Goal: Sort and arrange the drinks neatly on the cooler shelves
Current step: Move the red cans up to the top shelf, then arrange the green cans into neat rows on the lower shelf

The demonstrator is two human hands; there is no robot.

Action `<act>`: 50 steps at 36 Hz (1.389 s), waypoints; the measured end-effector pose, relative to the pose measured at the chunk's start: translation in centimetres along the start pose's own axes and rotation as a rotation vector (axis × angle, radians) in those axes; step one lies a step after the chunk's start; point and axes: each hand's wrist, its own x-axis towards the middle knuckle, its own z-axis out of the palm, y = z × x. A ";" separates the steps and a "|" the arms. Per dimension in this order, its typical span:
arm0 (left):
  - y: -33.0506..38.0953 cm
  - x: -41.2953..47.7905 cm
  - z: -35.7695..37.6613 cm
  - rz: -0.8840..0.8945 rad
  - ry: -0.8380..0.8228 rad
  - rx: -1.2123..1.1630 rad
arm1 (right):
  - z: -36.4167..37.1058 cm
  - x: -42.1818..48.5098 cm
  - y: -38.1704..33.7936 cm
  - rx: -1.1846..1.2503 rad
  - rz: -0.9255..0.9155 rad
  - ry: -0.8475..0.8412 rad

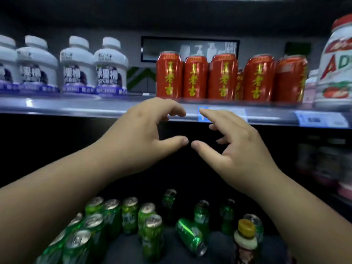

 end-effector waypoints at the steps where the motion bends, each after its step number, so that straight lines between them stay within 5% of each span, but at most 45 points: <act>1: -0.3 -1.2 0.4 -0.018 -0.042 0.004 | 0.8 -0.9 0.1 0.031 0.008 -0.023; 12: -7.3 -13.5 4.7 -0.485 -0.375 0.103 | 11.3 -9.3 2.7 0.112 0.228 -0.483; 21: -12.4 -21.2 5.7 -0.650 -0.546 0.223 | 18.0 -14.2 2.4 0.082 0.373 -0.740; 50: -30.1 -17.5 7.6 -0.508 -0.711 0.095 | 29.9 -7.5 -3.5 -0.122 0.537 -0.676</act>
